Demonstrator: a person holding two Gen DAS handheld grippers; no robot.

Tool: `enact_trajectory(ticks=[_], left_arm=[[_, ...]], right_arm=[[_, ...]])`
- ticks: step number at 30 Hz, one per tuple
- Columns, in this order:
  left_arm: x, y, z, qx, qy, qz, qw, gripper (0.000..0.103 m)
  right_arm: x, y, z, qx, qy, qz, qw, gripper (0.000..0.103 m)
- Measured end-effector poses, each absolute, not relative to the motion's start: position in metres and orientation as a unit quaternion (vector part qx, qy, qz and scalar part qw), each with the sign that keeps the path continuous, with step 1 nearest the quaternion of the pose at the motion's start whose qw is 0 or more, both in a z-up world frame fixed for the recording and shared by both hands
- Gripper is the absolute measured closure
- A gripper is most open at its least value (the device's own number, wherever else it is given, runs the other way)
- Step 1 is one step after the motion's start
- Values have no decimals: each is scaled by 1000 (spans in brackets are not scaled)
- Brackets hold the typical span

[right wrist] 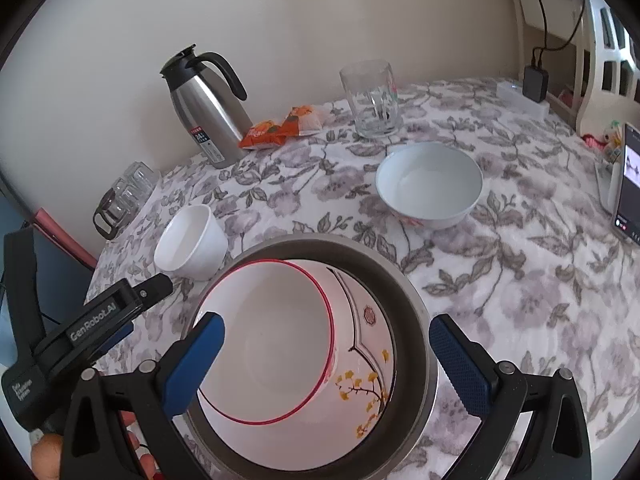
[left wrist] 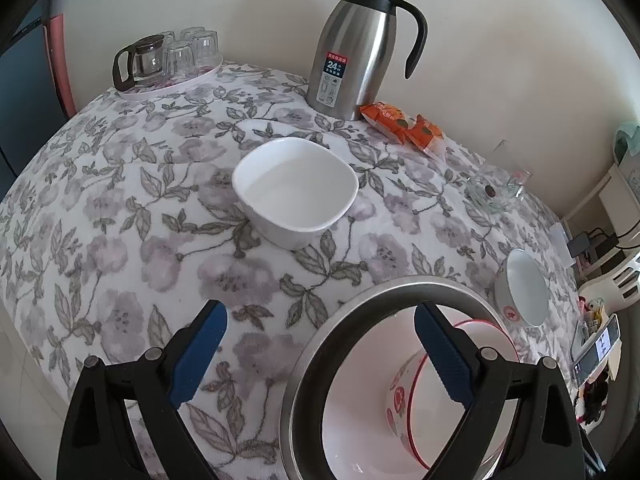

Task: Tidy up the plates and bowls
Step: 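Withdraw the open right gripper from the basin, then move the right gripper toward the small white bowl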

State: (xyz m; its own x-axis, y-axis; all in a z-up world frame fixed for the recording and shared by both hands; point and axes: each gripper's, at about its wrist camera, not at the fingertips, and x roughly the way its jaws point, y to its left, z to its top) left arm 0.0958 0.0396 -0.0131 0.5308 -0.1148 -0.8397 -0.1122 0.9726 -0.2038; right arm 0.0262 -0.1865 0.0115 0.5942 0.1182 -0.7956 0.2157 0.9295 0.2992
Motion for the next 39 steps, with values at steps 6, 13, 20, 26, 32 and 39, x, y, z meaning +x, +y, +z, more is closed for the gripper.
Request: enact_trajectory(ticks=[6, 13, 20, 26, 32, 39], left_arm=[[101, 46, -7, -137, 474, 2, 870, 8], [109, 62, -1, -168, 464, 8, 870, 8], [117, 77, 7, -141, 445, 64, 882, 8], [124, 95, 9, -149, 443, 80, 880, 8], [137, 109, 5, -167, 456, 82, 871, 8], [149, 141, -11, -217, 476, 118, 844, 8]], right_arm=[[28, -178, 17, 168, 433, -25, 885, 0], [34, -166, 21, 150, 431, -18, 889, 0], [44, -152, 27, 128, 431, -20, 893, 0], [51, -136, 34, 111, 430, -17, 896, 0], [64, -117, 41, 116, 431, -7, 895, 0], [90, -95, 47, 130, 435, -2, 891, 0]])
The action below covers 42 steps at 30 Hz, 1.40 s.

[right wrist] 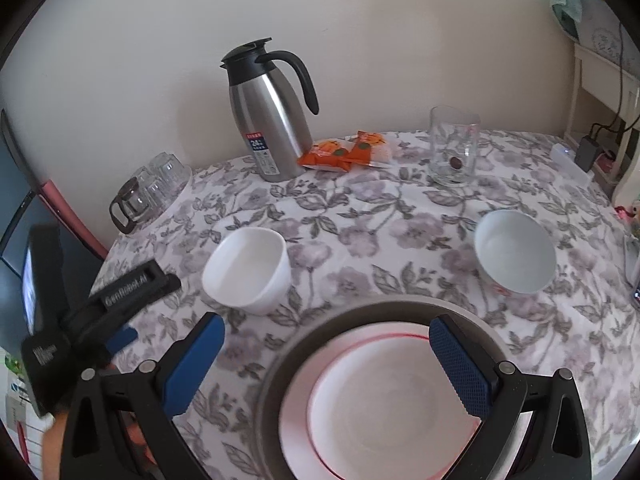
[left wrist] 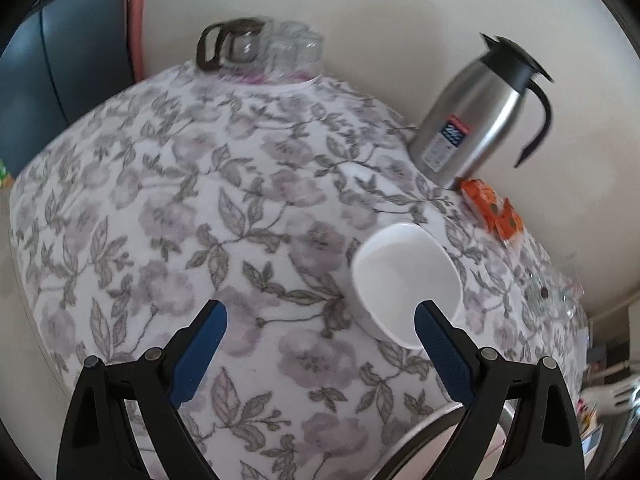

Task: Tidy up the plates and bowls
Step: 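Move the right gripper toward the small white bowl, then close the right gripper on the small white bowl rim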

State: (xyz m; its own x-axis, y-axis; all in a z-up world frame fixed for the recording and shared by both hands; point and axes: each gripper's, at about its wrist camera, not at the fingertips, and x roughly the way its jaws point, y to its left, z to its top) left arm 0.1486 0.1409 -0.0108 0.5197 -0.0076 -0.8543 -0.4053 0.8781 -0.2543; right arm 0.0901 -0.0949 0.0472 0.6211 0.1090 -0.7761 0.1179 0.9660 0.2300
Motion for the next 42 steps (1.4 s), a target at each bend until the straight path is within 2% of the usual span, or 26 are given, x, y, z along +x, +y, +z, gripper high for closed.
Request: enact_trajectory(ticks=[11, 27, 31, 35, 36, 38, 42], left_arm=[[176, 162, -27, -240, 491, 118, 829, 8], [222, 162, -65, -258, 520, 74, 811, 9], [233, 157, -71, -256, 522, 63, 811, 15], [245, 154, -78, -252, 527, 51, 810, 16], [246, 154, -79, -252, 527, 48, 810, 17], [250, 153, -82, -249, 528, 40, 811, 29], [257, 152, -88, -251, 533, 26, 807, 33]], right_arm=[[134, -70, 33, 151, 454, -22, 878, 0], [187, -58, -19, 176, 510, -57, 840, 19], [196, -52, -33, 174, 525, -62, 831, 23], [203, -51, -48, 186, 540, -64, 818, 25], [205, -50, -50, 188, 543, -64, 816, 28], [209, -48, -55, 187, 547, -67, 813, 33], [216, -42, -64, 184, 557, -69, 807, 45]])
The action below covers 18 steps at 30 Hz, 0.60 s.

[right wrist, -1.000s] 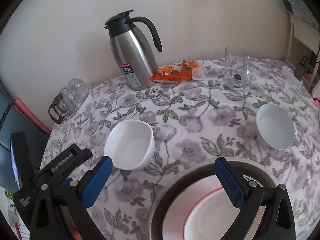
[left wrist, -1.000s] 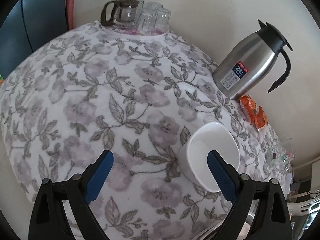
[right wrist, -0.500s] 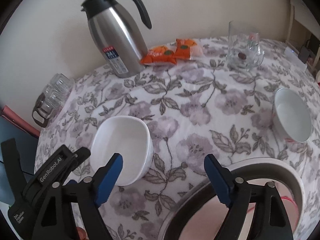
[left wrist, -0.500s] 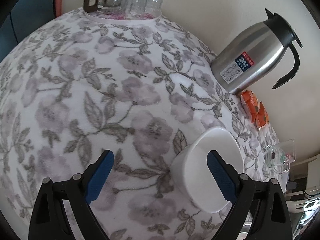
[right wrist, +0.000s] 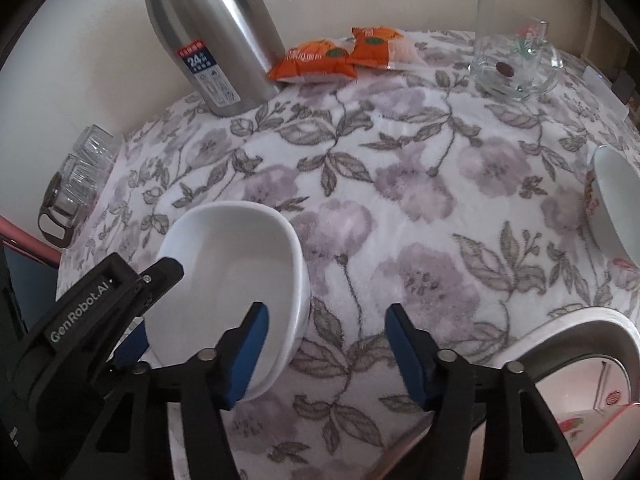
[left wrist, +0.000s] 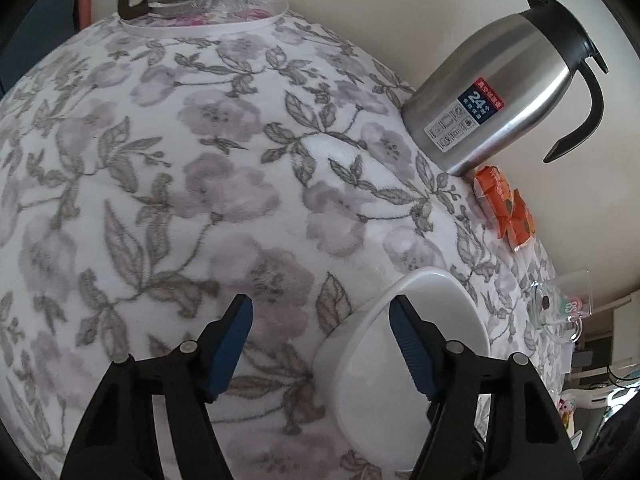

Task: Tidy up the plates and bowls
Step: 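Close the right gripper on the small white bowl rim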

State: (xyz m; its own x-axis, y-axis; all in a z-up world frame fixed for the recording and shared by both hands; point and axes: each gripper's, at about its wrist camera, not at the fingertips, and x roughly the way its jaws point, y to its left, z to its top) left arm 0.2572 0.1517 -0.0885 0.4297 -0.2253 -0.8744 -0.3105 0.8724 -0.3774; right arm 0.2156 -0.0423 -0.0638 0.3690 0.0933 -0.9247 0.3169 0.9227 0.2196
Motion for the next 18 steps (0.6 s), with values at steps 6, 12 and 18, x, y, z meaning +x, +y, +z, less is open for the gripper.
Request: enact_trajectory(ticks=[6, 12, 18], left_arm=[[264, 143, -95, -244, 536, 5, 808, 50], [268, 136, -98, -242, 536, -17, 809, 66], [269, 133, -98, -235, 534, -29, 812, 73]], right_arm=[[224, -40, -68, 173, 560, -86, 806, 60], [228, -36, -77, 184, 567, -81, 799, 68], [230, -32, -79, 185, 567, -66, 800, 80]])
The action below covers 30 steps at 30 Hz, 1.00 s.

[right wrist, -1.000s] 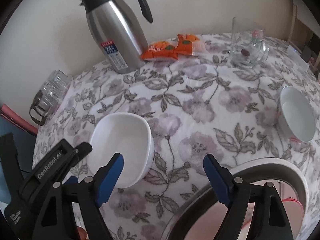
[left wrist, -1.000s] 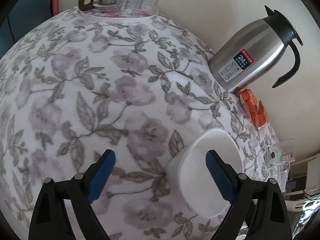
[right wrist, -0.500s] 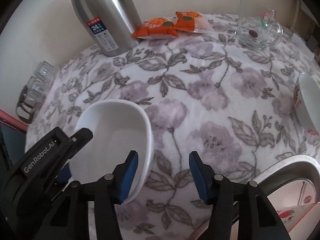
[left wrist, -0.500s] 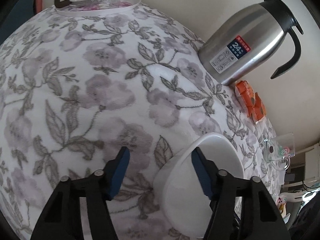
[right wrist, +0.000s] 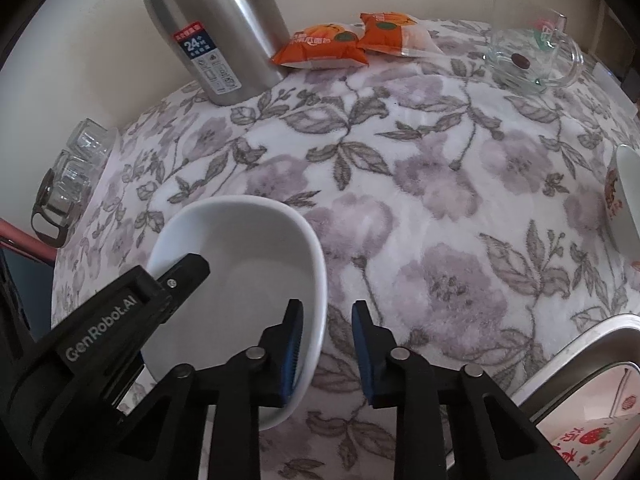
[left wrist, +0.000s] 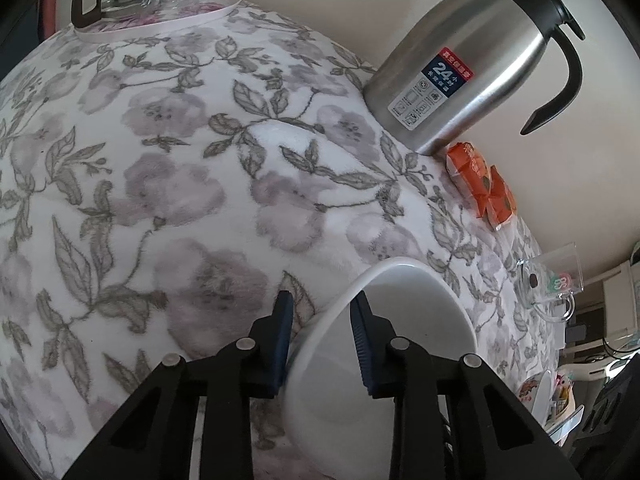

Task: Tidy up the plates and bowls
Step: 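Close the right gripper on the small white bowl rim, then lift the small white bowl with the right gripper and carry it over the basin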

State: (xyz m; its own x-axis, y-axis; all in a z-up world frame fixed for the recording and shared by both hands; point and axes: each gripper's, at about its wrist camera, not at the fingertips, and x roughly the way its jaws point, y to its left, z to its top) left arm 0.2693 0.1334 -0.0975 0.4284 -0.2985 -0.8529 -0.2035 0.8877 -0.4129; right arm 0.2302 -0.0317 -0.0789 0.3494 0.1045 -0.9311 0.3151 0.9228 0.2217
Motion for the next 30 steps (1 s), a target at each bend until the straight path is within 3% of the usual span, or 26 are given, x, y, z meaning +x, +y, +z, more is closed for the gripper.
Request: enact_trajectory(ticks=[4, 15, 30], left_arm=[[268, 134, -96, -234, 533, -36, 812, 76], [262, 134, -82, -225, 529, -45, 817, 78], [219, 122, -13, -195, 481, -67, 852, 79]], right_arm=[[229, -29, -76, 184, 566, -56, 802, 88], [223, -27, -66, 177, 566, -52, 804, 88], [188, -37, -5, 178, 528, -34, 830, 88]])
